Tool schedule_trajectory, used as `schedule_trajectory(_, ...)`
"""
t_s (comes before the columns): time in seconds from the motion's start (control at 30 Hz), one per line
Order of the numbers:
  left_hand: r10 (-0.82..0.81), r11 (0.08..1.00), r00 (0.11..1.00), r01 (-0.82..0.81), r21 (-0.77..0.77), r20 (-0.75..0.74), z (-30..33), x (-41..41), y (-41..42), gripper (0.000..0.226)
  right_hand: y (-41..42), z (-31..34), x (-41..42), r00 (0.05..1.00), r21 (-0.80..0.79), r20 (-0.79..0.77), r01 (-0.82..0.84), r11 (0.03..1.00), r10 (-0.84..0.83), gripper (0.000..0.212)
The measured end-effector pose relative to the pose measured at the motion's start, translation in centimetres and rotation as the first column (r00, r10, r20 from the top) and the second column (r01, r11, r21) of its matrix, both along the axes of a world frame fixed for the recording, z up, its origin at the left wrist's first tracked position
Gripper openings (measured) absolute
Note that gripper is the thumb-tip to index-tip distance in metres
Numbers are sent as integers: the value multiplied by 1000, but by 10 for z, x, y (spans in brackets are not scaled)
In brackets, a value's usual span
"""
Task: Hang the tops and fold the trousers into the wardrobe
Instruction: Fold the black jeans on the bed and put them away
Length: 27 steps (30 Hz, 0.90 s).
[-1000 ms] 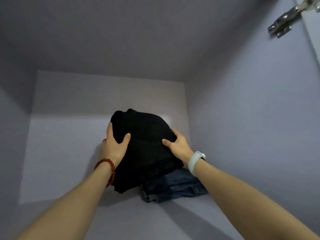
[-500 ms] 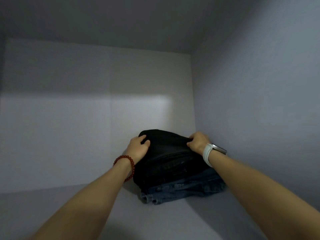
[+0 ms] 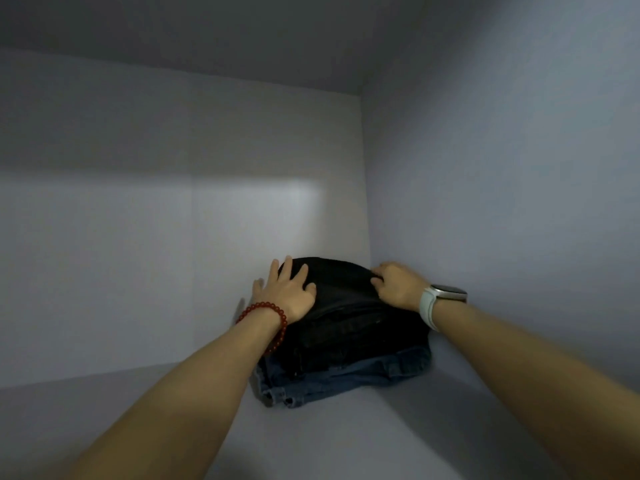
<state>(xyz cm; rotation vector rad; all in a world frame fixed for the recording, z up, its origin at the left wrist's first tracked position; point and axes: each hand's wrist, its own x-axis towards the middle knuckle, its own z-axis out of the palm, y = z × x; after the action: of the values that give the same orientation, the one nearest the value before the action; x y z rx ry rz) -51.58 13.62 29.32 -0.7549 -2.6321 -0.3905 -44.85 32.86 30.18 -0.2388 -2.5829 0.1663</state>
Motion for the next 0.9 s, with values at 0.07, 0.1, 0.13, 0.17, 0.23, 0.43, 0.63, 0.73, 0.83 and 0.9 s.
schedule_trajectory(0.07, 22, 999, 999, -21, -49, 36, -7, -9, 4, 56, -2, -6, -1, 987, -43, 108, -110, 993, 114, 48)
schedule_trajectory(0.1, 32, 996, 998, -27, -86, 56, -11, -14, 4, 56, -3, -12, -4, 973, -46, 199, -108, 993, 115, 49)
schedule_trajectory(0.13, 43, 991, 996, -33, -127, 77, -15, -18, 6, 56, -2, -20, -6, 956, -38, 279, -82, 996, 90, 50)
schedule_trajectory(0.17, 56, 985, 993, -39, -166, 99, -18, -21, 7, 57, -1, -28, -7, 943, -31, 325, -60, 998, 66, 50)
schedule_trajectory(0.23, 82, 974, 986, -48, -223, 146, -23, -20, 8, 58, 0, -39, -7, 935, -45, 349, -40, 998, 53, 51)
schedule_trajectory(0.43, 116, 942, 992, -124, -311, -45, -7, 3, -5, 59, -9, -29, 9, 972, 18, 236, -2, 1000, -2, 53)
schedule_trajectory(0.63, 46, 964, 897, -156, -218, -441, 42, 76, -50, 57, -55, 11, 89, 982, 127, -147, -99, 987, 118, 41)
schedule_trajectory(0.73, 29, 979, 854, -130, -159, -520, 43, 125, -78, 55, -88, 2, 128, 932, 106, -299, -181, 978, 205, 35)
schedule_trajectory(0.83, 46, 999, 817, -38, 27, -575, 33, 177, -105, 46, -121, -8, 164, 842, -11, -423, -373, 928, 334, 32)
schedule_trajectory(0.9, 64, 992, 823, 11, 127, -565, 24, 209, -119, 41, -136, -11, 186, 797, -113, -485, -465, 878, 359, 31)
